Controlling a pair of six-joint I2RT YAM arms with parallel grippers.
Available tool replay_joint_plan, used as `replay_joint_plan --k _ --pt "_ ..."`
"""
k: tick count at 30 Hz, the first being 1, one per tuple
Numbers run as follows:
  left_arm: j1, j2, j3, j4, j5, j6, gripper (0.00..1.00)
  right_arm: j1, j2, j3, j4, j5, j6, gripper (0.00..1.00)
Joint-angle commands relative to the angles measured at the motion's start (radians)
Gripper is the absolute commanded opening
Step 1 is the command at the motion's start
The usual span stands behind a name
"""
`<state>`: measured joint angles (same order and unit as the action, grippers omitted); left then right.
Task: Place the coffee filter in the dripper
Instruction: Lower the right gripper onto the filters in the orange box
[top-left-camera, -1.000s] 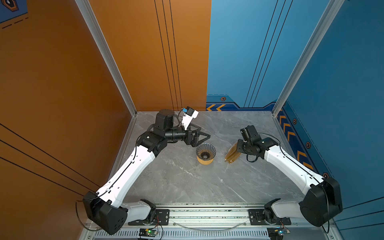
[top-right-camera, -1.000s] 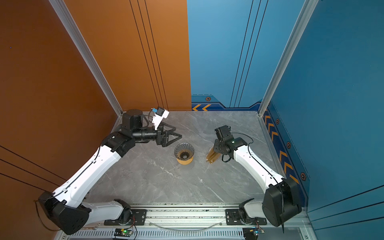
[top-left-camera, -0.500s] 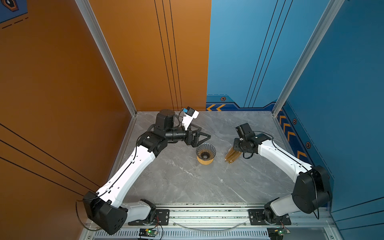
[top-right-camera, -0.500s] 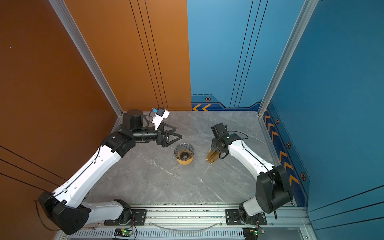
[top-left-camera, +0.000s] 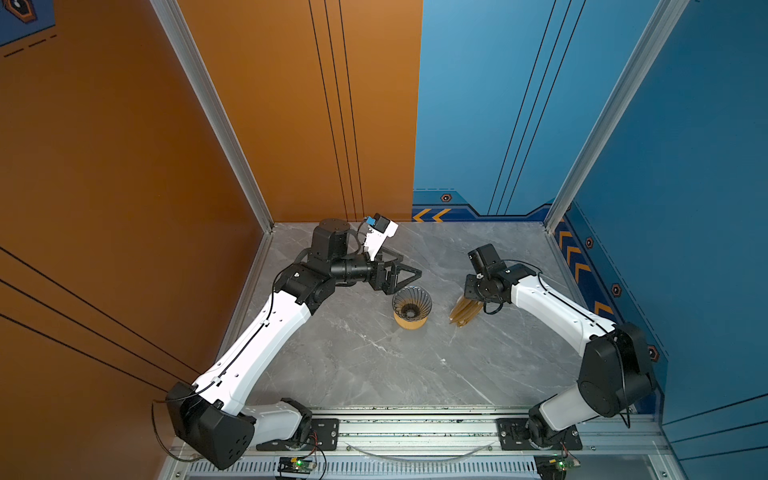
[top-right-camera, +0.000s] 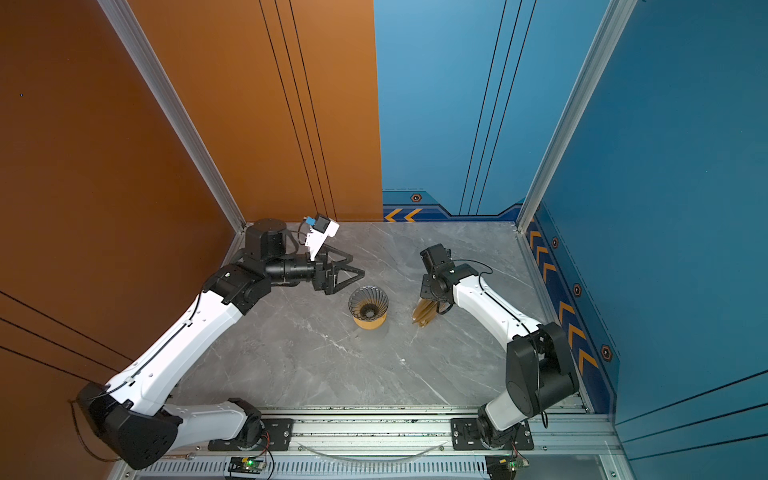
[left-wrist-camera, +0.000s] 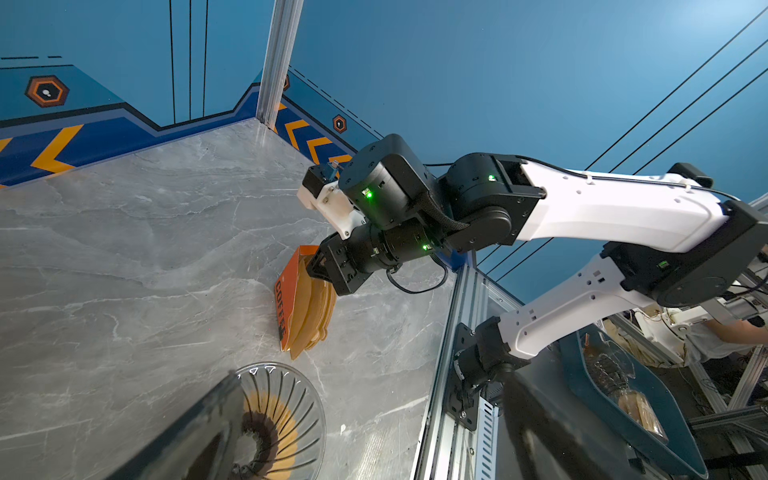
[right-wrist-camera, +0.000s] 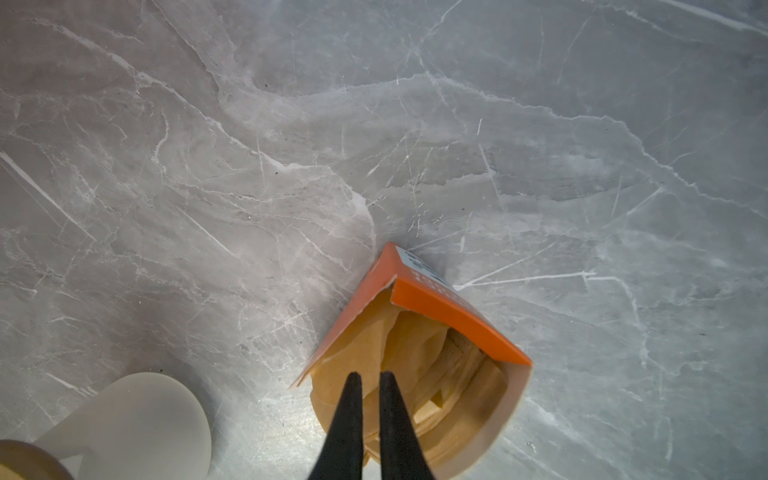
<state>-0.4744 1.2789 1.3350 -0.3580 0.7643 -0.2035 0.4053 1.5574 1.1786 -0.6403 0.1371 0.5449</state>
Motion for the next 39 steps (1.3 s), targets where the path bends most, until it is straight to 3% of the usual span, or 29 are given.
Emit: replay_joint_plan --k 1,17,32,39 --pt "-0.012 -0.018 -0.011 0.009 0.013 0.001 0.98 -0.007 0.032 0.026 0.004 0.041 -0.023 0.10" --pt "-0.021 -0.019 -0.007 0.008 0.020 -0.001 0.98 -0.006 0.108 0.016 0.045 0.062 -0.014 0.13" --pt "-0.024 -0.030 -0.008 0.007 0.015 0.003 0.98 0.013 0.141 -0.061 0.176 0.132 0.087 0.14" --pt "-0.023 -0.029 -0.008 0.001 0.010 0.007 0.98 0.036 0.095 -0.086 0.218 0.153 0.066 0.07"
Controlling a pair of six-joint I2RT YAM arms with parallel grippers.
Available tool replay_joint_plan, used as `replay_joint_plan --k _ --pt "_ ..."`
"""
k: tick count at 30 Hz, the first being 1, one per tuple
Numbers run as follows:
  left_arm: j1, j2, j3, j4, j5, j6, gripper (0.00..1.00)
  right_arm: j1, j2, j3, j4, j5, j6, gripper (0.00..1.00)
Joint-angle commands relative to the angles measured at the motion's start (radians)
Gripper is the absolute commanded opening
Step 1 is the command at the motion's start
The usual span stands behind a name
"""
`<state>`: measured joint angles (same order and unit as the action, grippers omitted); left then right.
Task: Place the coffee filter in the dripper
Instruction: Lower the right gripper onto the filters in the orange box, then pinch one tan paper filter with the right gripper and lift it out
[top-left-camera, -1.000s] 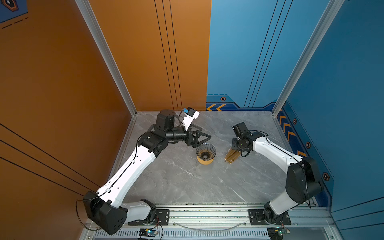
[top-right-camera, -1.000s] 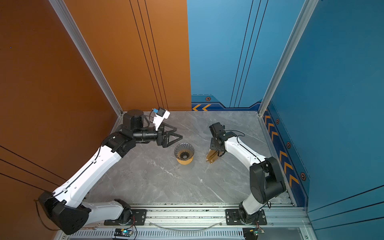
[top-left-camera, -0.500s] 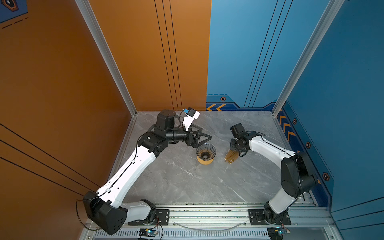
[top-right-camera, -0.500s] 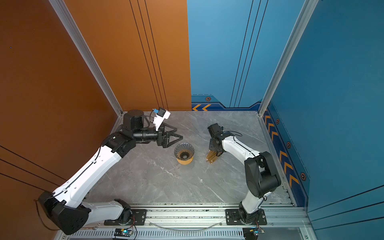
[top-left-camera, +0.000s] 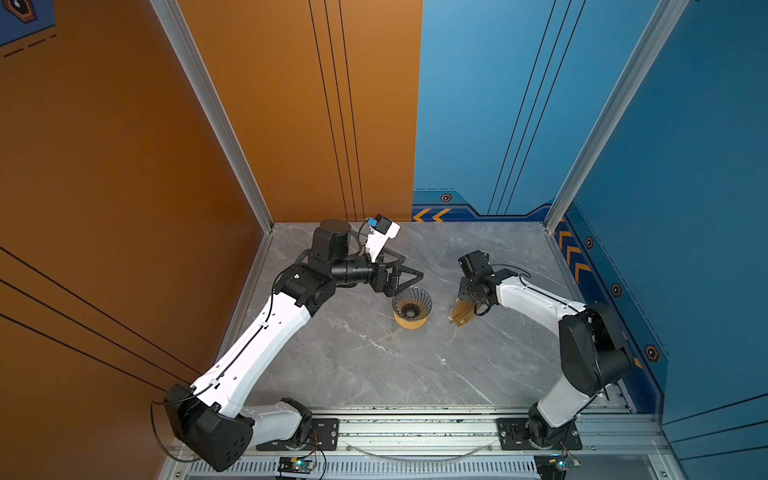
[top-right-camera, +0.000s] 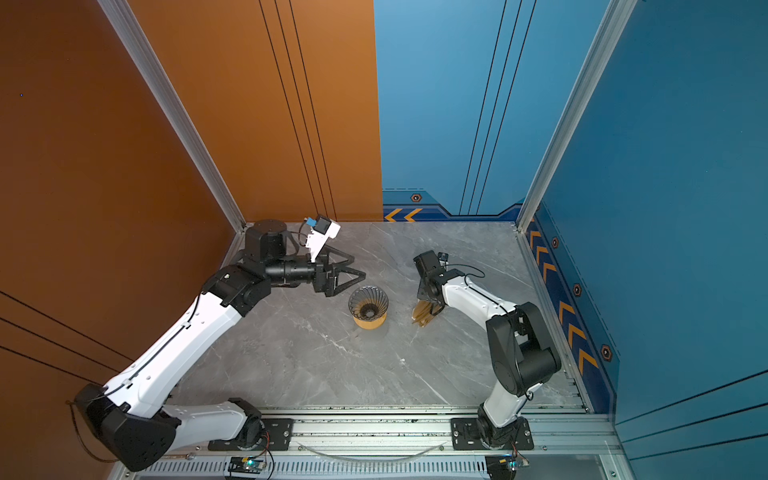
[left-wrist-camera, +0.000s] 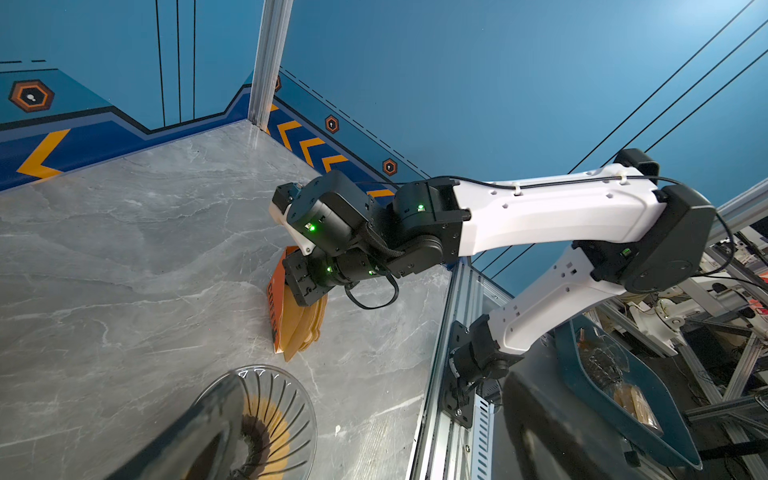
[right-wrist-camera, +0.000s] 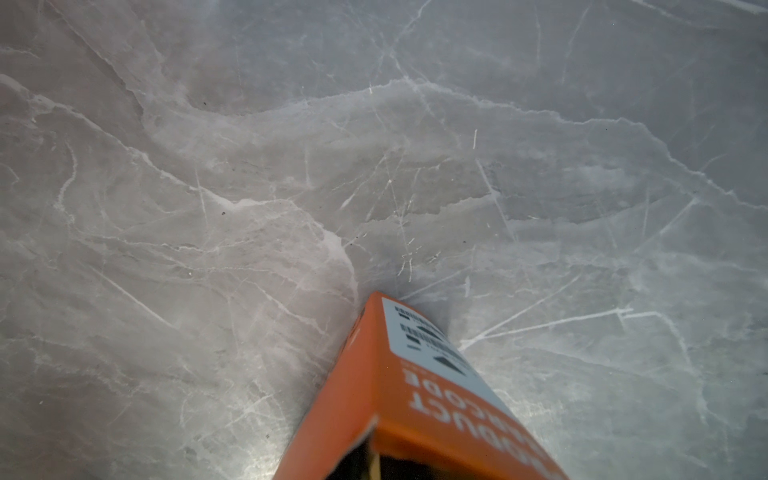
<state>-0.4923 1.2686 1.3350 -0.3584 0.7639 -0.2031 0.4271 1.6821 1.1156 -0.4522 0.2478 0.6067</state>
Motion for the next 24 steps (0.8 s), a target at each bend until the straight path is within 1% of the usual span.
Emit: replay_joint_plan --k 1,11,24 --pt "-0.007 -0.019 -0.008 0.002 0.011 0.007 0.98 0.019 -0.044 -0.027 0.033 0.045 0.000 0.06" --pt "-0.012 -0.020 -0.008 0.001 0.008 0.010 0.98 0.039 -0.198 -0.099 0.034 0.065 -0.011 0.00" --pt "-0.015 -0.015 -0.007 -0.004 0.004 0.013 0.98 0.041 -0.327 -0.127 -0.019 0.042 -0.039 0.00"
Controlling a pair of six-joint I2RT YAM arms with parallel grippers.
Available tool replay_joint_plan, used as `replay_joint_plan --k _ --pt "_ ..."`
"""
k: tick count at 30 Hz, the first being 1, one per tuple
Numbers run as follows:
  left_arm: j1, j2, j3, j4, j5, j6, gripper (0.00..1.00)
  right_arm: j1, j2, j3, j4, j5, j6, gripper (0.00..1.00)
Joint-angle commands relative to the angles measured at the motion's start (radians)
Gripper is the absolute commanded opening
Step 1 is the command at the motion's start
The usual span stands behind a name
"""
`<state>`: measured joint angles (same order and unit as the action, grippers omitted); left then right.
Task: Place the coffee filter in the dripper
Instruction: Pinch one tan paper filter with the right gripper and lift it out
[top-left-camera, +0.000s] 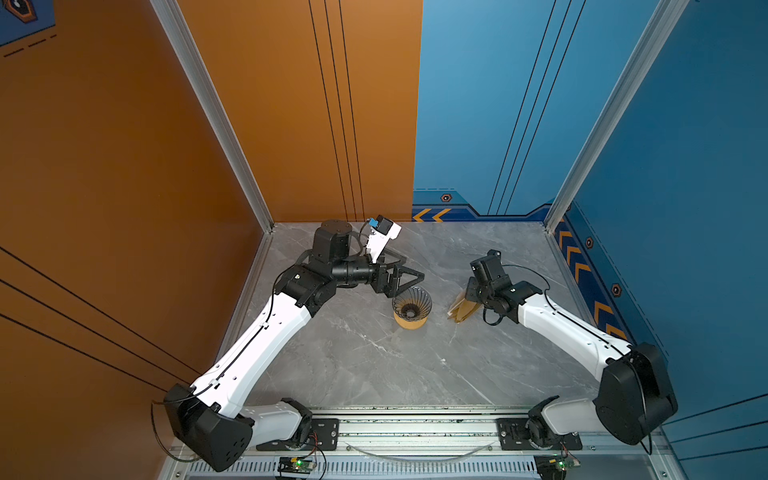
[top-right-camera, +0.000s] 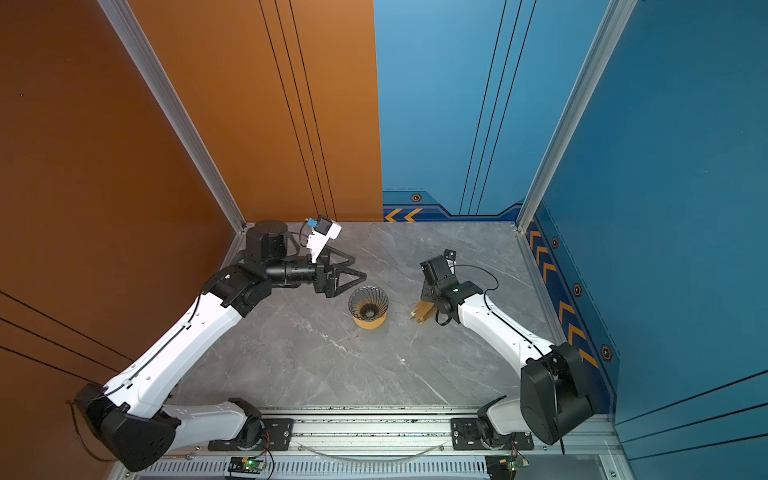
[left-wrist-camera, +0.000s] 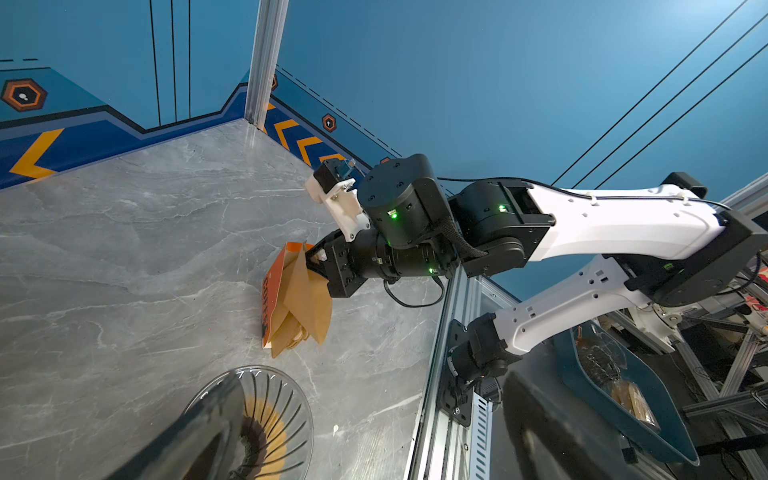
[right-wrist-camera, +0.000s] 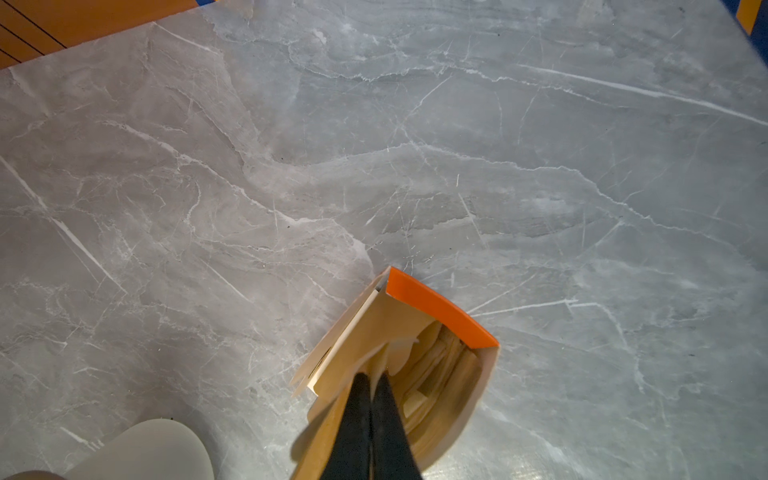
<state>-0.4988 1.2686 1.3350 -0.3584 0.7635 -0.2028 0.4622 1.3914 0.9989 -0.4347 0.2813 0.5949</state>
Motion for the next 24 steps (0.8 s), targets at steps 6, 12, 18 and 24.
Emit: replay_joint_plan --k 6,12,18,24 --pt "-0.002 -0.019 0.003 -0.027 -0.009 0.028 0.98 0.007 -0.108 -0.005 -0.061 -0.052 -0.080 0.00" --pt "0.030 -0.029 0.006 -0.027 -0.015 0.023 0.98 0.007 -0.170 0.050 -0.124 -0.160 -0.141 0.00" --pt "0.067 -0.046 0.003 -0.023 -0.036 0.015 0.98 0.033 -0.195 0.149 -0.196 -0.248 -0.176 0.01" --pt "0.105 -0.052 -0.002 -0.010 -0.040 -0.006 0.98 0.080 -0.186 0.254 -0.226 -0.352 -0.175 0.02"
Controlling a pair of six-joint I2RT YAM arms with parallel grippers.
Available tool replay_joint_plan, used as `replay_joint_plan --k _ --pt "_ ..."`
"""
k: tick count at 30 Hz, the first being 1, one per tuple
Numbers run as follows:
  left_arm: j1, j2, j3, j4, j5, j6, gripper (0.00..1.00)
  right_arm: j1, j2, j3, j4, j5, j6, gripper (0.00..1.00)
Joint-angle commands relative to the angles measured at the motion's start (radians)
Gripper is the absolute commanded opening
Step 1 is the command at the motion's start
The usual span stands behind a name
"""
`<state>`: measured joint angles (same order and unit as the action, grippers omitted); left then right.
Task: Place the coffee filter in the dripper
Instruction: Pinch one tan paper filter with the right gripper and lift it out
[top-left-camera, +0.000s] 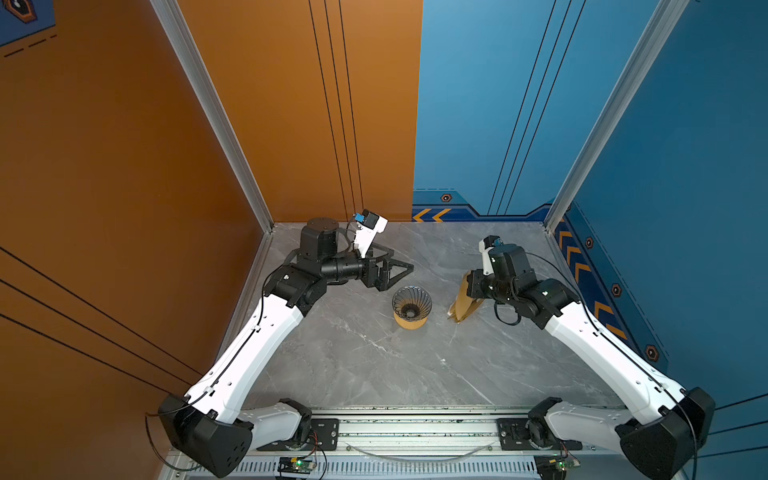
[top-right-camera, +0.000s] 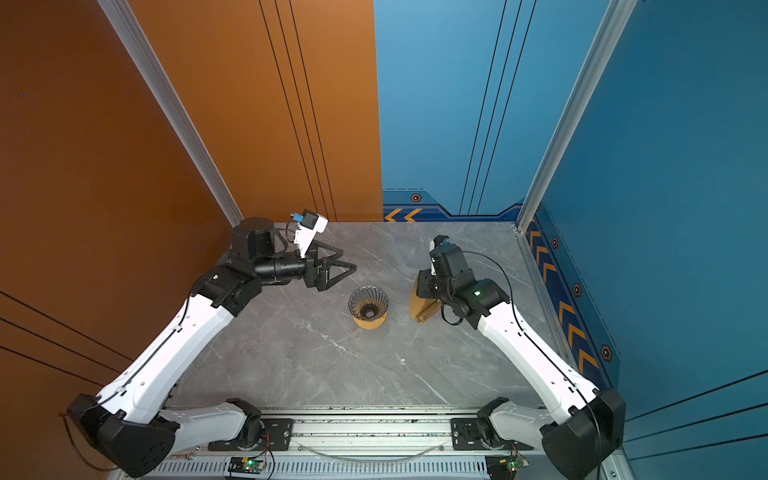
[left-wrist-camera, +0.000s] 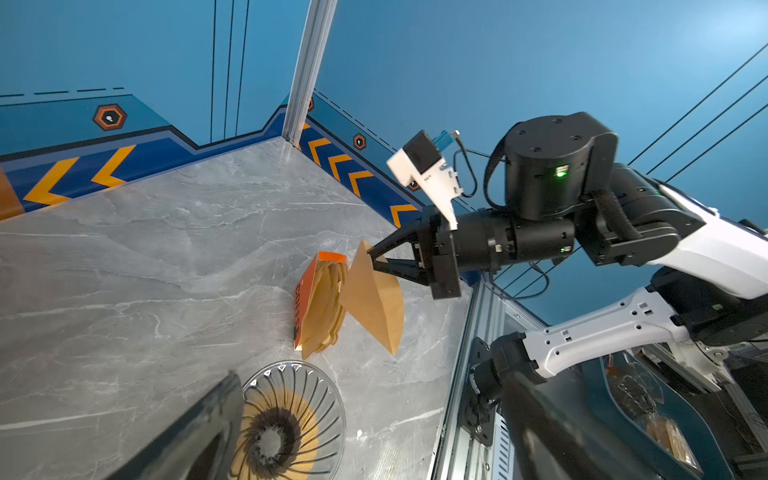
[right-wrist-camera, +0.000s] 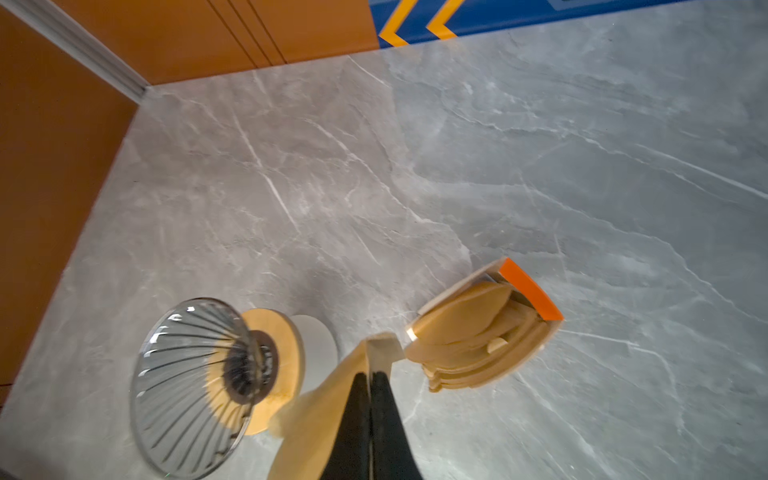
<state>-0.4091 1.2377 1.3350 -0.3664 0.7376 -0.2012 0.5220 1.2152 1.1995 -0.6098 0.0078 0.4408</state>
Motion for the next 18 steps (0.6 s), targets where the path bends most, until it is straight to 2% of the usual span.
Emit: replay_joint_plan --k 1,8,14,18 --pt "0.022 -0.021 -0.002 -0.002 -0.016 -0.010 0.98 0.029 -0.004 0.071 -0.052 -0.099 -0.016 0.02" --pt "0.073 -0.028 -0.014 0.033 0.003 -0.044 0.98 0.070 0.090 0.177 -0.061 -0.292 0.000 0.06" --pt "0.075 -0.027 -0.016 0.040 0.012 -0.049 0.98 0.097 0.184 0.250 -0.103 -0.366 -0.006 0.08" --pt "0.075 -0.027 -0.016 0.042 0.013 -0.050 0.98 0.115 0.231 0.277 -0.115 -0.368 -0.008 0.09"
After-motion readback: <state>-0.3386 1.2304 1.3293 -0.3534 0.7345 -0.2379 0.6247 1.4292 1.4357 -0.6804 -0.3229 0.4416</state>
